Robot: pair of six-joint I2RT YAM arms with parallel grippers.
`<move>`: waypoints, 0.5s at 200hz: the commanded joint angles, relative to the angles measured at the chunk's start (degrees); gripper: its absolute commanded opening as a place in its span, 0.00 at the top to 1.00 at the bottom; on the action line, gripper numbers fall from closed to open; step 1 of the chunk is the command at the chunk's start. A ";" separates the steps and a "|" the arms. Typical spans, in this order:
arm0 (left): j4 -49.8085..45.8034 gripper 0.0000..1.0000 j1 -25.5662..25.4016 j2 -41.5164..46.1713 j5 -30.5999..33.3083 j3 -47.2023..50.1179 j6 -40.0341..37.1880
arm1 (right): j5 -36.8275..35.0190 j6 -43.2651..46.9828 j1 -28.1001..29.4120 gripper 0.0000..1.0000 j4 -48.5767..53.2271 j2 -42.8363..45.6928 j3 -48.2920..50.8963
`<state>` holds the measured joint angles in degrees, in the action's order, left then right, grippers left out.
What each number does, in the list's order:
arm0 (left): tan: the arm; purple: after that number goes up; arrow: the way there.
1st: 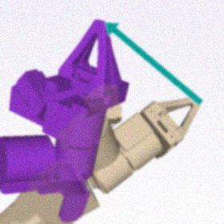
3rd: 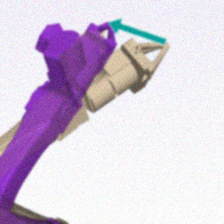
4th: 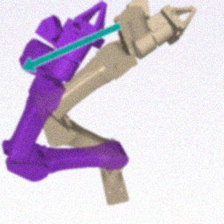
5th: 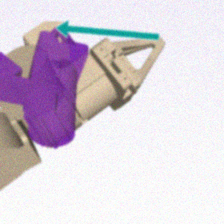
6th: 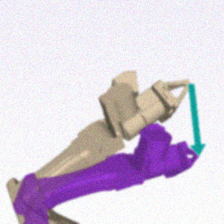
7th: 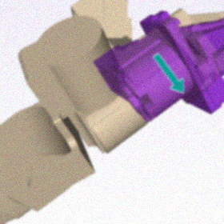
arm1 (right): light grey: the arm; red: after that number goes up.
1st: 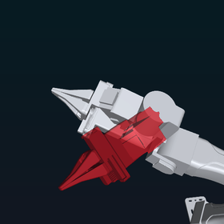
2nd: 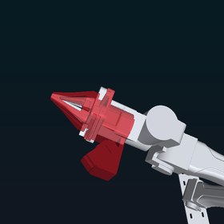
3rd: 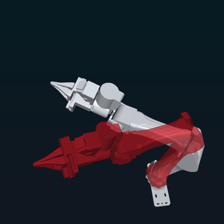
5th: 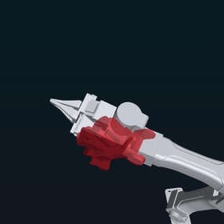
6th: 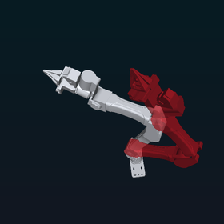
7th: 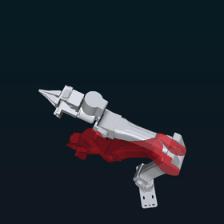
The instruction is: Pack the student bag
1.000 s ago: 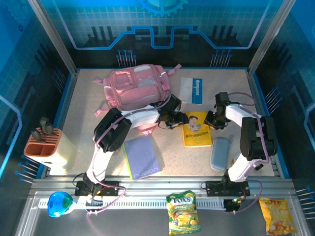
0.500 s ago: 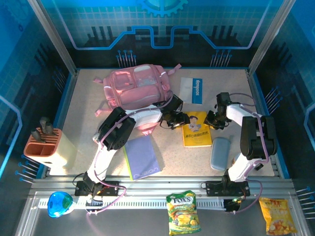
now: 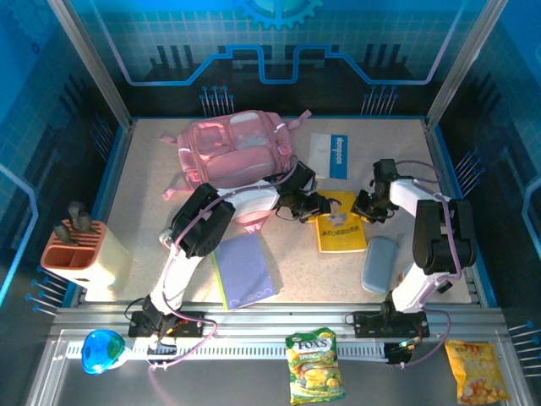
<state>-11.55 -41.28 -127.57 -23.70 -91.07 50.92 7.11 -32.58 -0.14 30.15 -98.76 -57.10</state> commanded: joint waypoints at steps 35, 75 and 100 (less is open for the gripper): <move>10.93 0.60 -0.41 4.11 -5.13 3.87 0.17 | 5.92 -2.20 -0.30 0.70 -1.42 -1.95 1.66; 15.39 0.65 -0.51 2.03 -5.72 4.10 3.32 | 9.11 -3.53 -0.30 0.70 -4.71 -0.86 3.80; 18.26 0.67 -0.56 1.88 -5.69 4.57 4.06 | 10.00 -3.98 -0.29 0.70 -6.24 0.14 4.72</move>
<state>-3.75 -40.56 -125.73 -25.02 -86.61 52.99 10.50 -35.05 -1.34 26.26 -98.10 -54.76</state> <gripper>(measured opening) 0.338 0.297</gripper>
